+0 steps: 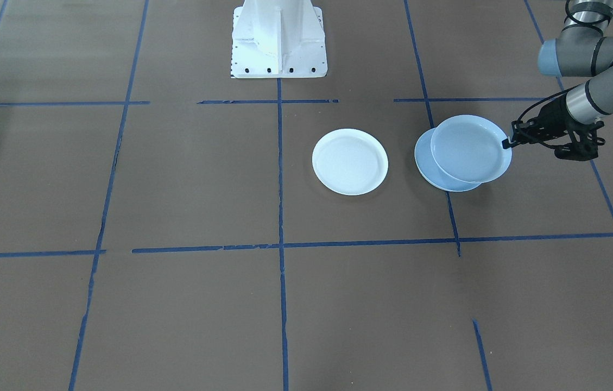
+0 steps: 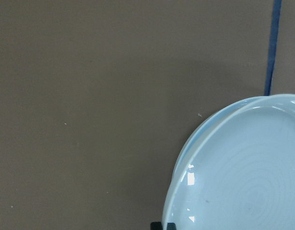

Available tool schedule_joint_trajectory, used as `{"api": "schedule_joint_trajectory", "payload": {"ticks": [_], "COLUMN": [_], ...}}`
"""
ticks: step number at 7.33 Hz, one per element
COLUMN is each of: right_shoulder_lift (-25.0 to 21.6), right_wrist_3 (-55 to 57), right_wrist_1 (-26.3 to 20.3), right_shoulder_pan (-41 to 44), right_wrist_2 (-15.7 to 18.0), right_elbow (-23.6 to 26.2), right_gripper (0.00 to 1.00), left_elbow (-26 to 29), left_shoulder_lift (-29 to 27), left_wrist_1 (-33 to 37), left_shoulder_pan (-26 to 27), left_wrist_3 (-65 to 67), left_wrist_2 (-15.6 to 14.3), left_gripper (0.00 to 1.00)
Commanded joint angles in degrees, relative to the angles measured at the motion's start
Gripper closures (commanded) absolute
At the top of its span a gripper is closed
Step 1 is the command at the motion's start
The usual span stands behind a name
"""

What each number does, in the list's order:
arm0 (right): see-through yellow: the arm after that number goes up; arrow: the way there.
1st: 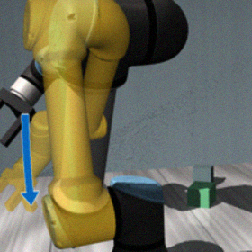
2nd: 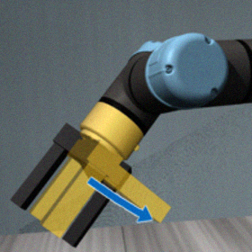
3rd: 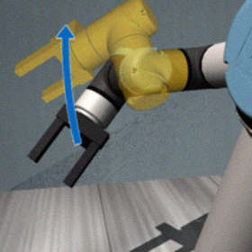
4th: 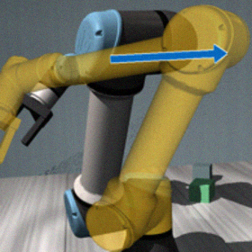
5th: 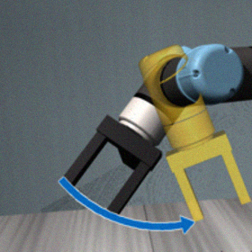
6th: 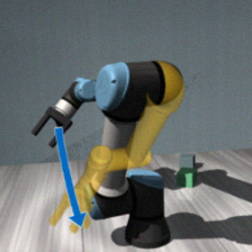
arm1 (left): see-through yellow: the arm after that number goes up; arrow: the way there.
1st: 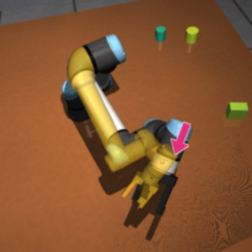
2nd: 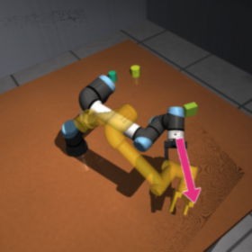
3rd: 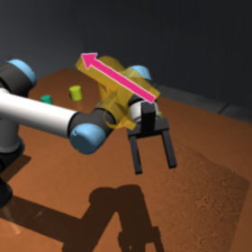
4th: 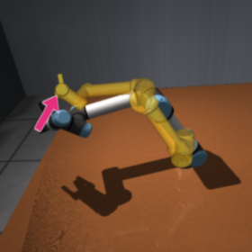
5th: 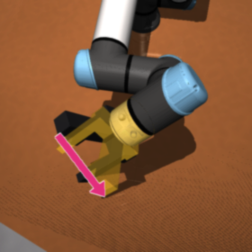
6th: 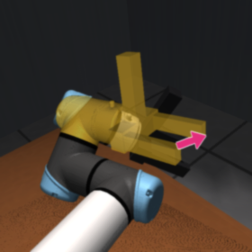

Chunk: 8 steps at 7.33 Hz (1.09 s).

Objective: Stack plate in center

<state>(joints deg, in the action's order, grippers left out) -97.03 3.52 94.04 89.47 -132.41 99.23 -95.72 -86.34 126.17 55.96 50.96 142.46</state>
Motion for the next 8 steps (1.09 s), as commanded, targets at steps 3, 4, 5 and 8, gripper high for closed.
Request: {"api": "schedule_joint_trajectory", "payload": {"ticks": [3, 4, 5, 8], "right_shoulder_lift": [0.0, 0.0, 0.0, 0.0], "right_wrist_3": [0.0, 0.0, 0.0, 0.0], "right_wrist_1": [0.1, 0.0, 0.0, 0.0], "right_shoulder_pan": [0.0, 0.0, 0.0, 0.0], "right_wrist_2": [0.0, 0.0, 0.0, 0.0], "right_elbow": [0.0, 0.0, 0.0, 0.0], "right_gripper": [0.0, 0.0, 0.0, 0.0], "left_elbow": [0.4, 0.4, 0.5, -0.2], "left_shoulder_lift": [-1.2, -1.2, -1.3, -1.2], "left_wrist_1": [0.3, 0.4, 0.3, 0.3], "left_shoulder_pan": [-2.7, -2.7, -3.1, -2.9], "left_wrist_3": [2.3, 2.3, 2.3, 2.5], "left_wrist_2": [-0.2, -0.2, -0.2, 0.1], "left_gripper": [1.0, 1.0, 1.0, 0.0]}}
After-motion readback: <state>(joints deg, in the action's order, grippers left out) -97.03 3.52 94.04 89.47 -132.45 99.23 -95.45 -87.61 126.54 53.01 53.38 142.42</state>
